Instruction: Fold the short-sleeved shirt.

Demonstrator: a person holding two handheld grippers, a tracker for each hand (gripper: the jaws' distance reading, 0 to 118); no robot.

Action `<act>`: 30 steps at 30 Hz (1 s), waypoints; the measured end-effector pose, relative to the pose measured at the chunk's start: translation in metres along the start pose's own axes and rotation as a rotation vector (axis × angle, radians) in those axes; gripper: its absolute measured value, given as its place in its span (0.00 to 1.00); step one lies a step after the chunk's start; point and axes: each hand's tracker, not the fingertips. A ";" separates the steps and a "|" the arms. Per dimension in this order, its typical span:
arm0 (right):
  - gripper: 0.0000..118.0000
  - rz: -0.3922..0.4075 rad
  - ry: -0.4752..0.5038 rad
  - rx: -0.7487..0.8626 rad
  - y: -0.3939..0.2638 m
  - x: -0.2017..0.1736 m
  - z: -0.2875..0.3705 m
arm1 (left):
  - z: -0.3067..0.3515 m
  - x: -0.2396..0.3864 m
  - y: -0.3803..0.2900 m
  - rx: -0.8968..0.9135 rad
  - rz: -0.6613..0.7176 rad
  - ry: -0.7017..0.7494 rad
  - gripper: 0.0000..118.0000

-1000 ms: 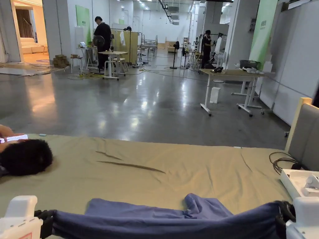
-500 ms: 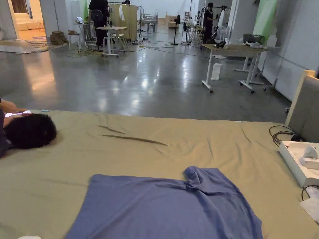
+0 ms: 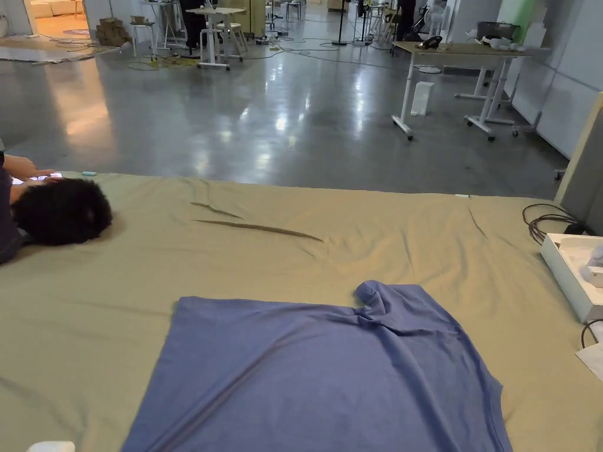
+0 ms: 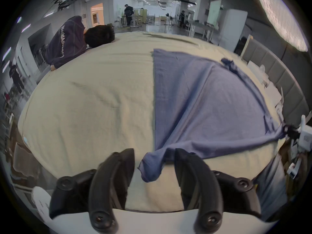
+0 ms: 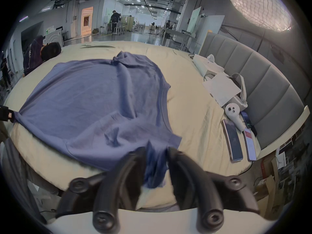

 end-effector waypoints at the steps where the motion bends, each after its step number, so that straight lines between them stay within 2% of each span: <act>1: 0.37 -0.001 0.000 0.024 0.006 0.000 0.003 | 0.009 -0.003 0.006 0.035 0.030 -0.012 0.46; 3: 0.65 -0.014 -0.005 0.084 0.020 0.000 0.010 | 0.024 -0.002 0.017 0.113 0.047 -0.007 0.49; 4: 0.70 -0.026 -0.002 0.126 0.031 -0.001 0.015 | 0.031 0.002 0.025 0.154 0.041 0.005 0.54; 7: 0.74 -0.060 0.031 0.253 0.060 -0.006 0.027 | 0.051 0.017 0.049 0.279 0.013 -0.006 0.56; 14: 0.74 -0.188 0.065 0.528 0.119 -0.029 0.050 | 0.071 0.074 0.093 0.500 -0.075 0.013 0.54; 16: 0.68 -0.208 0.079 0.592 0.128 -0.036 0.055 | 0.075 0.089 0.100 0.545 -0.083 -0.018 0.39; 17: 0.57 -0.205 0.070 0.602 0.130 -0.039 0.058 | 0.076 0.096 0.102 0.554 -0.093 -0.017 0.30; 18: 0.41 -0.206 0.063 0.629 0.132 -0.043 0.061 | 0.077 0.105 0.104 0.563 -0.108 -0.007 0.18; 20: 0.20 -0.203 0.053 0.645 0.136 -0.048 0.064 | 0.079 0.118 0.103 0.599 -0.146 0.012 0.14; 21: 0.11 -0.205 0.054 0.653 0.137 -0.050 0.066 | 0.080 0.124 0.103 0.602 -0.149 0.011 0.06; 22: 0.00 -0.210 0.056 0.659 0.136 -0.050 0.067 | 0.081 0.127 0.101 0.612 -0.153 -0.001 0.02; 27: 0.00 -0.201 0.076 0.663 0.133 -0.048 0.069 | 0.081 0.134 0.094 0.598 -0.177 -0.054 0.01; 30: 0.00 -0.185 0.066 0.653 0.130 -0.048 0.066 | 0.080 0.132 0.091 0.578 -0.188 -0.027 0.01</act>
